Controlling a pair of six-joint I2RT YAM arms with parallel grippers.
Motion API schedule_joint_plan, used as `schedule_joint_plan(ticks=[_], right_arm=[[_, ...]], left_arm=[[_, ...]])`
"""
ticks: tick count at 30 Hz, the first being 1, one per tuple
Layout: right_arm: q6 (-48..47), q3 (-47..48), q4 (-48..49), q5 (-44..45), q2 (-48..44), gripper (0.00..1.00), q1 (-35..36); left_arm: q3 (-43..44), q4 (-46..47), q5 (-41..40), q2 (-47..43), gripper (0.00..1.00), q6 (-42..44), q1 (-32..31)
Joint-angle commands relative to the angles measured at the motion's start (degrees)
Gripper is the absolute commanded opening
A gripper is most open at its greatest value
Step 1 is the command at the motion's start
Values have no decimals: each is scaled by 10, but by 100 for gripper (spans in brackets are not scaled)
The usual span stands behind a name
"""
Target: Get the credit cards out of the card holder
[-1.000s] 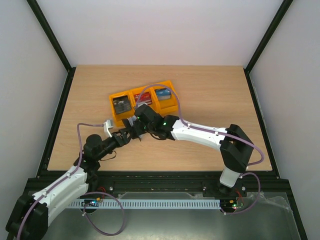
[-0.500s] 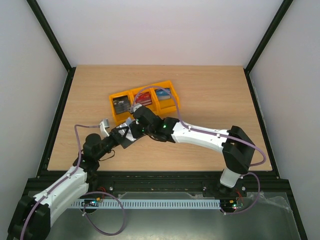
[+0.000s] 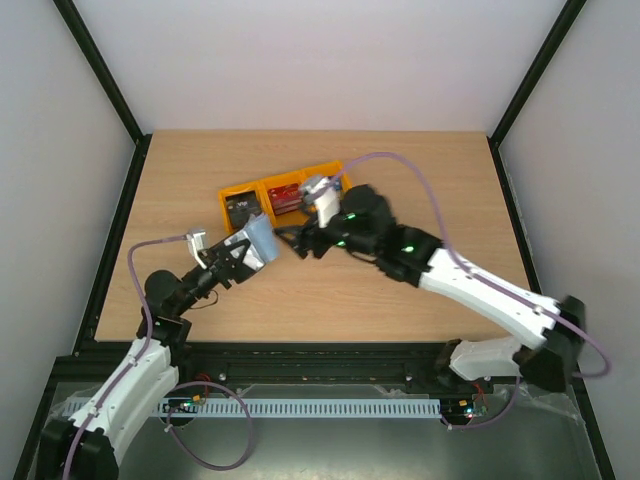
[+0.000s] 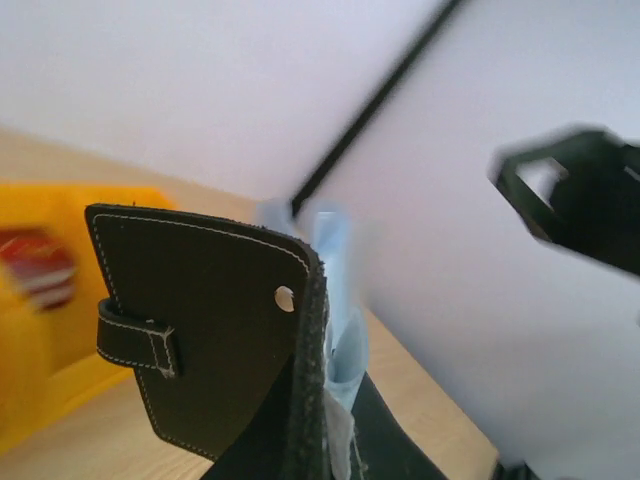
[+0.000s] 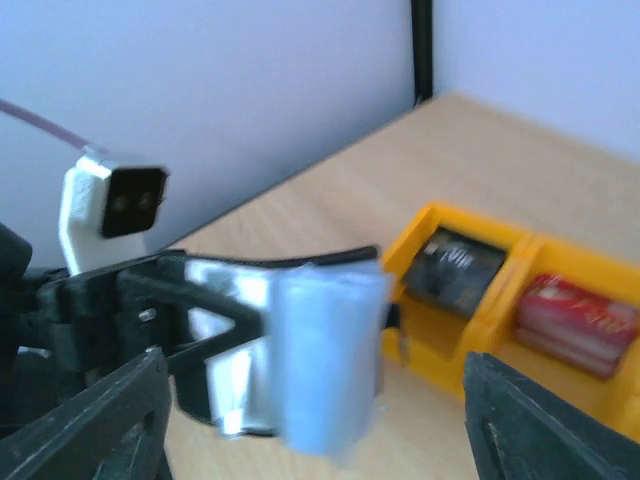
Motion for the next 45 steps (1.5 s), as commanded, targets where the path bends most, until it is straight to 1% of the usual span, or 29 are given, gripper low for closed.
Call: schedule_joint_plan(ticks=[1, 2, 4, 6, 10, 13, 15, 17, 19, 22, 27, 30, 31, 32, 33, 35, 36, 37, 38, 40, 41, 43, 45], right_arm=[[-96, -30, 15, -161, -84, 83, -72], [-109, -33, 13, -203, -92, 87, -81], [-121, -28, 5, -251, -95, 89, -89], [-125, -23, -4, -263, -93, 91, -95], [-137, -26, -9, -315, -100, 93, -111], [-144, -26, -16, -314, -104, 94, -112], [-146, -19, -24, -314, -98, 95, -112], [-131, -17, -5, -327, -84, 95, -111], [-109, -14, 10, -361, -64, 96, -112], [-93, 4, 2, -396, -29, 96, -109], [-76, 9, 24, -390, -7, 92, -84], [-63, 12, 44, -391, -1, 83, -72], [-60, 15, 47, -391, 0, 77, -69], [-59, 17, 47, -391, 1, 62, -67], [-58, 19, 48, -390, 2, 50, -66], [-61, 20, 45, -391, -1, 30, -66], [-65, 19, 43, -388, -4, 19, -66], [-66, 16, 44, -378, -10, 8, -67], [-66, 12, 45, -366, -15, 2, -67], [-67, 5, 44, -335, -32, 2, -69], [-67, 2, 41, -319, -38, 2, -70], [-67, -1, 35, -293, -50, 2, -74], [-59, 2, 29, -253, -52, 2, -74]], left_arm=[[55, 100, 172, -24, 2, 128, 4], [64, 105, 194, -27, 2, 137, 4], [84, 109, 222, -33, 2, 155, 2], [104, 108, 238, -39, 2, 175, 2], [139, 96, 292, -50, 2, 218, -2], [150, 93, 305, -56, 2, 241, -2], [153, 94, 306, -57, 2, 249, -2], [154, 93, 304, -55, 2, 246, -4], [154, 91, 289, -53, 2, 241, -8], [153, 92, 269, -49, 2, 231, -11], [146, 93, 257, -47, 2, 223, -13], [141, 92, 251, -45, 2, 221, -15], [139, 92, 245, -45, 2, 219, -15], [137, 91, 239, -45, 2, 217, -15], [135, 90, 234, -45, 2, 217, -15], [131, 85, 224, -46, 2, 216, -16], [130, 82, 219, -47, 5, 215, -15], [129, 78, 214, -48, 10, 215, -15], [127, 73, 210, -49, 19, 214, -15], [124, 63, 202, -54, 48, 210, -9], [123, 56, 198, -56, 56, 207, -4], [119, 46, 181, -63, 65, 197, 7], [115, 41, 158, -69, 71, 189, 18]])
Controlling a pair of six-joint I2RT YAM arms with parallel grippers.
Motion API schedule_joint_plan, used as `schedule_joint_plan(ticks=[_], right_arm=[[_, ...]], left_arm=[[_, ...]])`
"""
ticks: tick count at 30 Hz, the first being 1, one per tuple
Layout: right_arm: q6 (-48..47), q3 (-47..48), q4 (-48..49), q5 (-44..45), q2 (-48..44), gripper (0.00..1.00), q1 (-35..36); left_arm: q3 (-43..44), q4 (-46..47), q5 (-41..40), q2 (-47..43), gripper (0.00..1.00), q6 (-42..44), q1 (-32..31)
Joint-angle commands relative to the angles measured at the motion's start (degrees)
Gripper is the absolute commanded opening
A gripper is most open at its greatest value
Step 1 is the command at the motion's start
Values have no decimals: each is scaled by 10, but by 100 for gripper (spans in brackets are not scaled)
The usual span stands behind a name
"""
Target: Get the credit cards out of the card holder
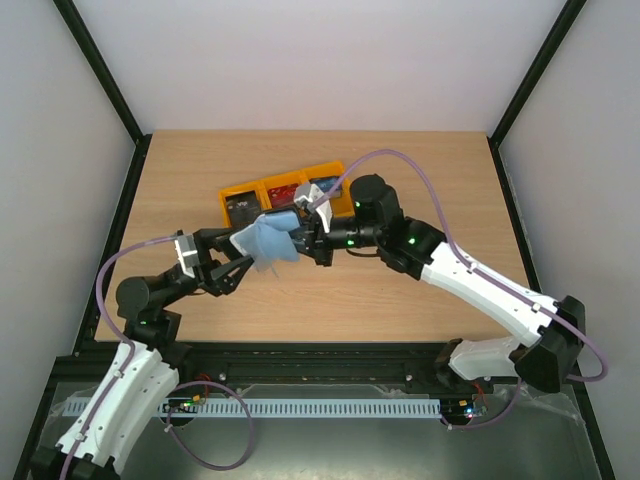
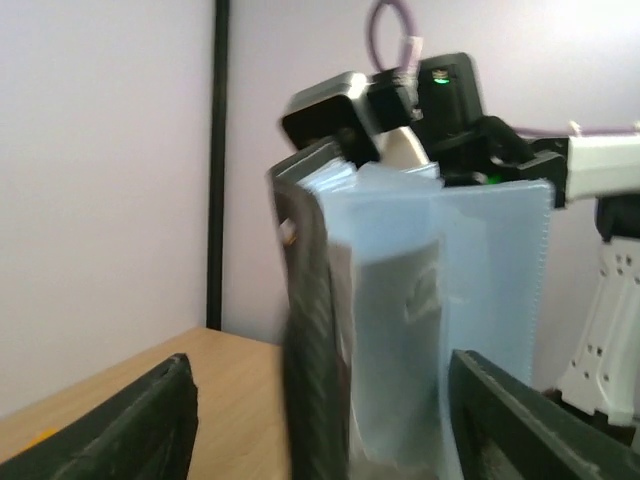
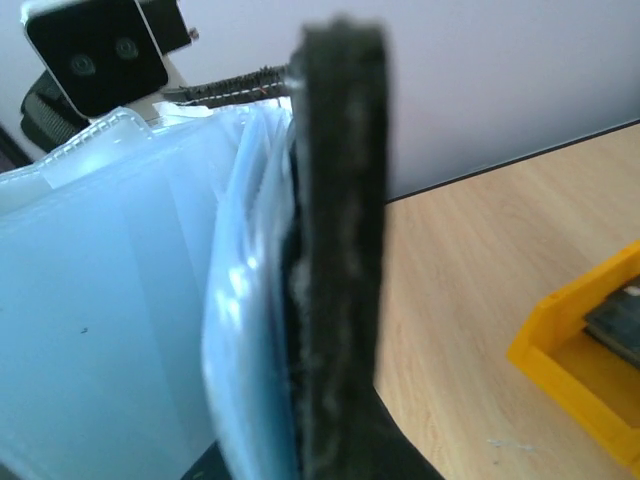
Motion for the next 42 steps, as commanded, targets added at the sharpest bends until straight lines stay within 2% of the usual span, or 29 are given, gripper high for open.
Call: schedule_joint_plan(ticks=[1, 4, 6, 8, 10, 12, 17, 18, 19, 22, 25, 30, 31, 36, 42], right_arm=[[15, 7, 8, 95, -30, 2, -4], [43, 41, -10, 187, -2, 2, 5], [41, 66, -28, 297, 20, 2, 50], [33, 88, -42, 423, 44, 2, 97], [36, 112, -69, 509, 70, 2, 118], [38, 120, -70, 523, 79, 2, 124], [17, 120, -71, 491, 80, 2, 133], [7, 118, -74, 464, 79, 1, 134], [-5, 115, -74, 432, 75, 2, 134], [-26, 78, -37, 350, 42, 2, 133], [-44, 57, -21, 305, 11, 21, 127], [-48, 20, -17, 229, -47, 51, 67], [-45, 11, -13, 215, -58, 54, 51], [-35, 6, -16, 220, -56, 56, 30], [-23, 33, -21, 151, -14, 72, 30]], left_arm=[[-12, -7, -50, -16, 74, -14, 22], [-11, -25, -42, -14, 81, 13, 22], [-10, -34, -65, -6, 86, 15, 13], [-10, -33, -96, 1, 99, 7, 2], [-9, -34, -113, 9, 100, 12, -7], [-11, -40, -129, 12, 100, 15, -13], [-20, -42, -178, 14, 99, -12, -15], [-22, -44, -182, 13, 94, -13, -15], [-22, -43, -180, 13, 84, -14, -14], [-22, -40, -156, 13, 43, -10, -15], [-22, -37, -150, 10, 4, -16, -14], [-24, -20, -130, 5, 2, -33, -3], [-24, -16, -123, 4, 2, -34, -3], [-19, -14, -96, 4, 2, -30, -3], [-12, -29, -131, 5, 2, -57, -3]])
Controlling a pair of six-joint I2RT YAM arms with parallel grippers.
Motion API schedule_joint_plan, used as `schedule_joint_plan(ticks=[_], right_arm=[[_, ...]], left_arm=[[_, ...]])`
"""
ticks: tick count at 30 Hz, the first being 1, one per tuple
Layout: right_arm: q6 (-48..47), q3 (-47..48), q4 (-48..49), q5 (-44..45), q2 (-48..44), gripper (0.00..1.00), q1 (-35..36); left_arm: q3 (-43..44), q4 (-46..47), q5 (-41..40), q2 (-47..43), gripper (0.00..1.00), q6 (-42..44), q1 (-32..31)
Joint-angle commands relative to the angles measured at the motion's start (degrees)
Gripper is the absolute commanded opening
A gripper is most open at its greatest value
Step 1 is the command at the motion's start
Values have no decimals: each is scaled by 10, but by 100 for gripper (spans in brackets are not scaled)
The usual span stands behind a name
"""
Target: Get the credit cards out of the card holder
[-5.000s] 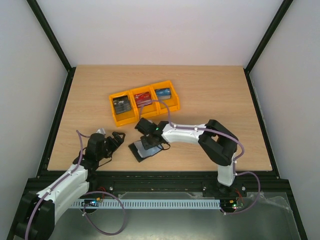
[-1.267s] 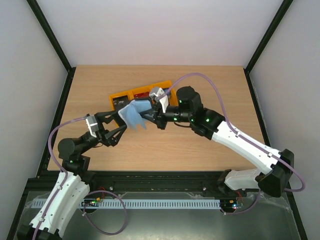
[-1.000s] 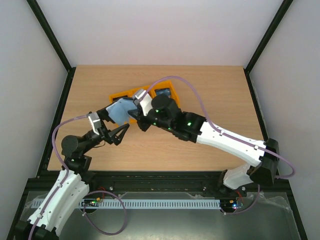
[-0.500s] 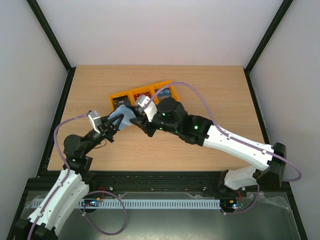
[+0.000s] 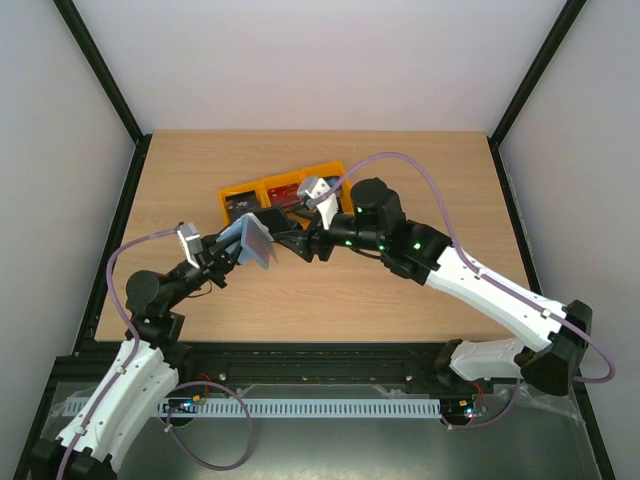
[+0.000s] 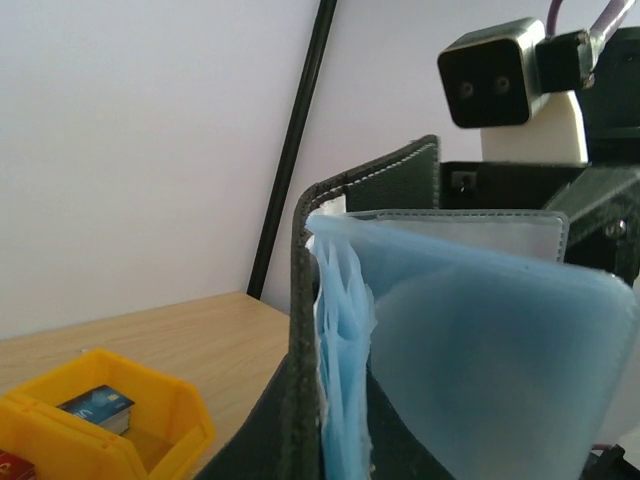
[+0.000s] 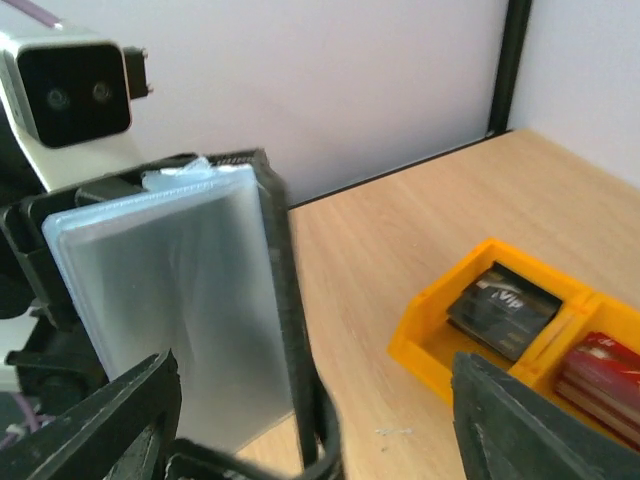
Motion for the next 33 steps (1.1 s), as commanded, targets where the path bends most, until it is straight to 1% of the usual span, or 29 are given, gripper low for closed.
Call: schedule_joint_plan(ticks=[1, 7, 11, 13, 15, 18, 23, 27, 28, 29, 33], right_arm=[[6, 22, 6, -63, 26, 75, 3], [6, 22, 13, -41, 33, 88, 31], [-5, 35, 2, 3, 41, 94, 58], [-5, 35, 3, 17, 43, 100, 64], [4, 35, 13, 48, 47, 100, 69], [18, 36, 27, 92, 56, 89, 70], [33, 48, 35, 107, 78, 89, 69], [36, 57, 25, 111, 95, 92, 70], [38, 59, 25, 115, 97, 90, 70], [42, 59, 25, 121, 99, 87, 70], [48, 58, 23, 156, 99, 58, 70]], left_arm=[[10, 13, -27, -5, 2, -29, 3], [8, 4, -37, -5, 2, -31, 3], [5, 4, -42, -3, 2, -31, 3], [5, 5, -42, -3, 2, -31, 3], [5, 4, -41, -3, 2, -30, 3], [5, 6, -38, -3, 2, -31, 3], [6, 6, -36, -4, 2, -31, 4], [5, 5, -36, -5, 2, -30, 3], [5, 6, -34, -5, 2, -31, 3], [4, 7, -31, -5, 2, -31, 3], [-2, 20, -12, -7, 2, -33, 3]])
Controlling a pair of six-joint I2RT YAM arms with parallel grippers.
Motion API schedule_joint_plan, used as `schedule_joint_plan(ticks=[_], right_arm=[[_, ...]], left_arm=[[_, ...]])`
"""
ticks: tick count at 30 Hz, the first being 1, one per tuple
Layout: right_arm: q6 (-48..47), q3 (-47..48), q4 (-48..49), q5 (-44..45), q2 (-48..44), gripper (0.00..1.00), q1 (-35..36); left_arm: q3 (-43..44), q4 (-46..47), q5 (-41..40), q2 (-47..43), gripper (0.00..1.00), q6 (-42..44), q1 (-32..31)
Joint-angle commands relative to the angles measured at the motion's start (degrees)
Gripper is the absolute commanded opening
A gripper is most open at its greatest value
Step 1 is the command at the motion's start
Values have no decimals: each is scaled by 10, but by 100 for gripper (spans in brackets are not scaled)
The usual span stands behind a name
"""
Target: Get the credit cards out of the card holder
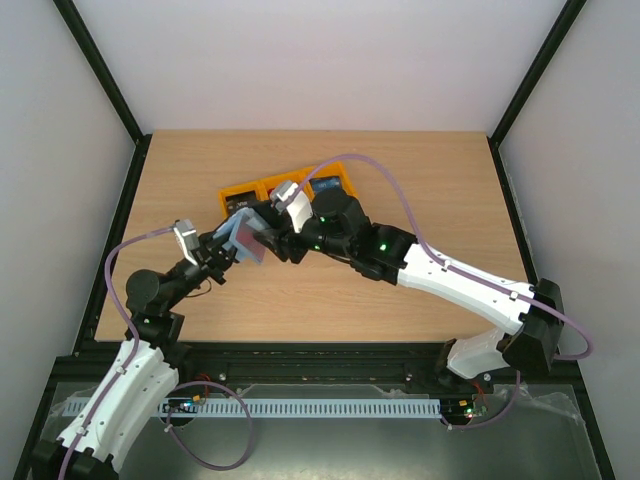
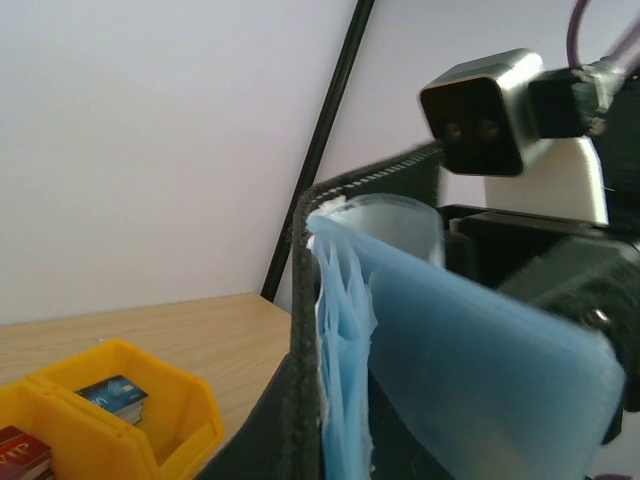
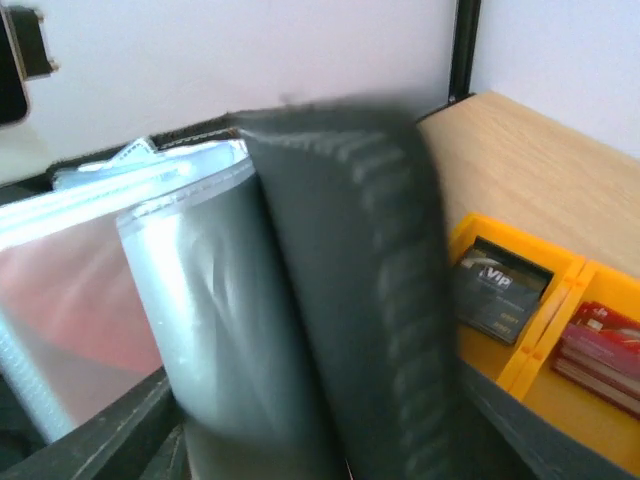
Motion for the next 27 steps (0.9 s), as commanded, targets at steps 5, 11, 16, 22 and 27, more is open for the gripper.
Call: schedule_joint_plan(ticks=[5, 11, 16, 22, 27], right_arm=[[16, 33, -11, 69, 16, 23, 1], [24, 40, -16, 109, 5, 2, -1], [23, 61, -53, 112, 3, 2, -2], [10, 57, -57, 64, -8, 2, -3], [3, 44, -45, -35, -24, 2, -30]], left_arm=[[-5, 44, 68, -8, 2, 0, 1], [-9, 18, 31, -13, 49, 1, 1], [-26, 11, 15, -16, 82, 26, 9], [-26, 10, 37, -15, 70, 44, 10], [-25, 12, 37, -16, 57, 41, 14]])
